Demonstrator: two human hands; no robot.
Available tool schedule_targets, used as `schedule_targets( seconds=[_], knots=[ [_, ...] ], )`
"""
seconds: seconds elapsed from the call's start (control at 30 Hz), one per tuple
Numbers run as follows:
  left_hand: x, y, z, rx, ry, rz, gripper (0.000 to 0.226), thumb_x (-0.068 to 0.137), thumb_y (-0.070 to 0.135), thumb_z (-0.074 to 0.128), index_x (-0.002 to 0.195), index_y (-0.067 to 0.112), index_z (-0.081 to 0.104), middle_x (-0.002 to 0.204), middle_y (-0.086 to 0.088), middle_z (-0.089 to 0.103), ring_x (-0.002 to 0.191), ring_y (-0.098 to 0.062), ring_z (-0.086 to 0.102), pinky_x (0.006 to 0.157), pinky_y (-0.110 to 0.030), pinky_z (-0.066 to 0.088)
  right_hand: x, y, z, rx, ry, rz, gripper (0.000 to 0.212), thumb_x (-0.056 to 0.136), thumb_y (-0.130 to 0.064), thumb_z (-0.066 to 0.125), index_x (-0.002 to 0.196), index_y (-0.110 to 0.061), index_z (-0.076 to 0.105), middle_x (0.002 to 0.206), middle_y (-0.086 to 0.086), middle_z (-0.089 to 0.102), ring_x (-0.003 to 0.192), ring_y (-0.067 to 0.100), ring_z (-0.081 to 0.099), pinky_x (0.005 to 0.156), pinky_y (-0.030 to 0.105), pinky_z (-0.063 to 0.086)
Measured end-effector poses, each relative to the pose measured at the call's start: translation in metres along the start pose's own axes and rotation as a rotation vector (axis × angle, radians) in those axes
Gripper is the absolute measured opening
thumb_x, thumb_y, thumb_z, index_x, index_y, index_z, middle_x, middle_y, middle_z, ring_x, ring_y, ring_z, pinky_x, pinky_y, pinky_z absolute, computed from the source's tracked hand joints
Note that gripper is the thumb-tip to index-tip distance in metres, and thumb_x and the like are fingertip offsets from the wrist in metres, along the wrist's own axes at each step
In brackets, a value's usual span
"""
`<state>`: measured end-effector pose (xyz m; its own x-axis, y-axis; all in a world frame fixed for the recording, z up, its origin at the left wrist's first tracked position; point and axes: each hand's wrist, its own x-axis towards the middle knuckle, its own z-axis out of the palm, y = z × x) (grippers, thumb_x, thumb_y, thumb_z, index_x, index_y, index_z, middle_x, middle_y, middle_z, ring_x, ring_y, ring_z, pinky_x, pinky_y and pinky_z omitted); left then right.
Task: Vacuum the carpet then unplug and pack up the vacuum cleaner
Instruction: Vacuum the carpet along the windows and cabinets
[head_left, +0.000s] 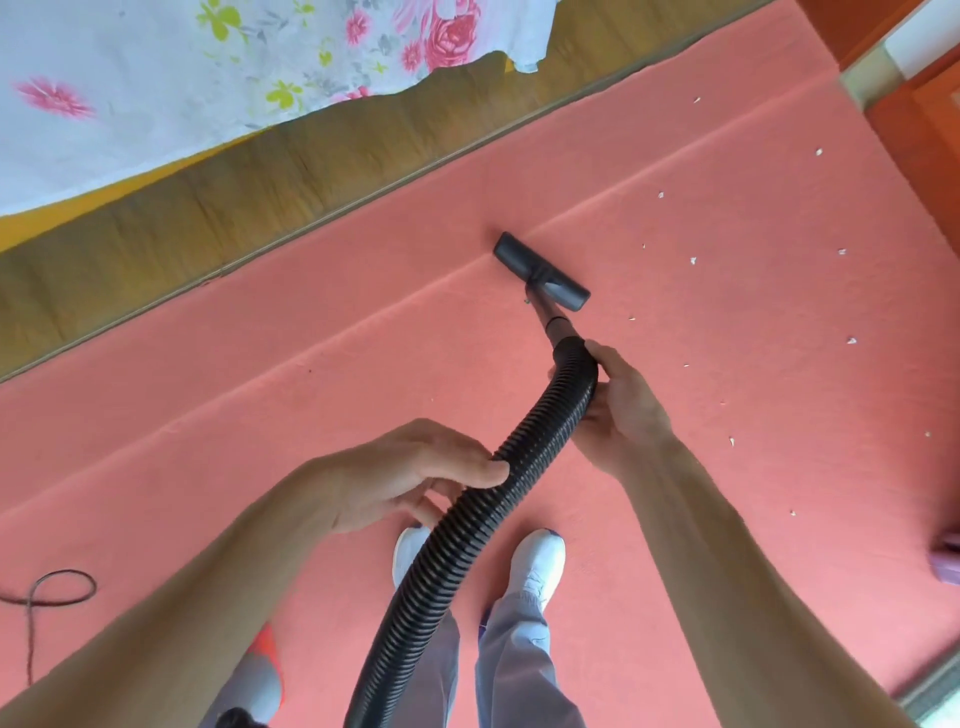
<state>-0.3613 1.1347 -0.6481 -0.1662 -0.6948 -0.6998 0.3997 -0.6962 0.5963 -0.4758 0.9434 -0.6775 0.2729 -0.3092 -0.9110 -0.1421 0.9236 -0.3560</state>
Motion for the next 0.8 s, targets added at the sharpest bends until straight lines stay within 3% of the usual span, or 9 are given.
schedule_targets(
  seconds=[0.13,0.27,0.37,0.43,0.57,0.63,0.7,0.8],
  knots=[
    [-0.021,-0.008,-0.008,0.020,-0.207,-0.078,0.070,0.070,0.051,0.081,0.112,-0.004,0.069,0.096,-0.004,0.073,0.088,-0.017,0.068,0.067,-0.024,0.055,-0.034,0.031,-0.016,0.023,0.063,0.022,0.032,0.091,-0.029,0.063,0.107,-0.007,0.046,0.073,0.006,0.029,0.064,0.016,0.033,0.062,0.029,0.033],
    [-0.023,-0.011,-0.002,0.012,-0.241,-0.116,0.064,0.075,0.042,0.075,0.115,-0.008,0.067,0.097,-0.006,0.072,0.089,-0.020,0.066,0.063,-0.023,0.054,-0.043,0.045,-0.020,0.028,0.210,0.001,0.026,0.092,-0.026,0.062,0.098,-0.004,0.051,0.062,0.004,0.033,0.056,0.015,0.036,0.057,0.029,0.031],
    [-0.013,-0.010,0.003,0.013,-0.227,-0.097,0.051,0.079,0.041,0.074,0.110,0.001,0.073,0.097,-0.005,0.073,0.090,-0.018,0.067,0.064,-0.023,0.054,-0.038,0.042,-0.023,0.094,0.241,-0.007,0.029,0.092,-0.027,0.063,0.105,-0.002,0.055,0.070,0.007,0.042,0.061,0.016,0.044,0.058,0.029,0.038],
    [-0.005,-0.008,0.006,0.009,-0.182,-0.082,0.038,0.084,0.041,0.073,0.105,0.010,0.077,0.096,-0.004,0.074,0.090,-0.016,0.068,0.067,-0.023,0.055,-0.029,0.036,-0.026,0.144,0.245,-0.010,0.031,0.092,-0.027,0.063,0.109,-0.002,0.058,0.077,0.009,0.048,0.066,0.017,0.050,0.059,0.029,0.044],
    [0.015,-0.001,0.017,0.082,0.020,-0.079,0.036,0.085,0.052,0.070,0.099,0.021,0.080,0.095,0.001,0.078,0.088,-0.014,0.073,0.068,-0.021,0.055,-0.001,0.019,-0.030,0.155,0.298,-0.050,0.040,0.091,-0.027,0.063,0.119,0.000,0.059,0.091,0.011,0.055,0.075,0.019,0.055,0.069,0.031,0.047],
    [0.029,0.000,0.025,0.159,0.216,-0.078,0.035,0.086,0.055,0.068,0.094,0.023,0.081,0.090,0.003,0.079,0.085,-0.014,0.074,0.068,-0.021,0.055,0.014,0.010,-0.036,0.132,0.315,-0.058,0.039,0.091,-0.028,0.064,0.117,0.000,0.059,0.084,0.010,0.055,0.075,0.019,0.053,0.072,0.031,0.046],
    [0.041,0.001,0.034,0.184,0.385,-0.039,0.038,0.091,0.052,0.064,0.086,0.017,0.079,0.076,0.003,0.076,0.069,-0.013,0.071,0.060,-0.018,0.052,0.026,0.001,-0.043,0.097,0.309,-0.048,0.033,0.091,-0.030,0.064,0.108,-0.002,0.058,0.065,0.004,0.047,0.060,0.014,0.047,0.062,0.026,0.044],
    [0.053,0.002,0.044,0.230,0.437,0.018,0.040,0.096,0.047,0.060,0.085,0.012,0.076,0.068,0.002,0.068,0.062,-0.013,0.064,0.057,-0.023,0.050,0.032,-0.008,-0.053,0.085,0.286,-0.050,0.034,0.092,-0.032,0.065,0.105,-0.001,0.058,0.062,0.002,0.042,0.058,0.013,0.043,0.062,0.026,0.042]
  ],
)
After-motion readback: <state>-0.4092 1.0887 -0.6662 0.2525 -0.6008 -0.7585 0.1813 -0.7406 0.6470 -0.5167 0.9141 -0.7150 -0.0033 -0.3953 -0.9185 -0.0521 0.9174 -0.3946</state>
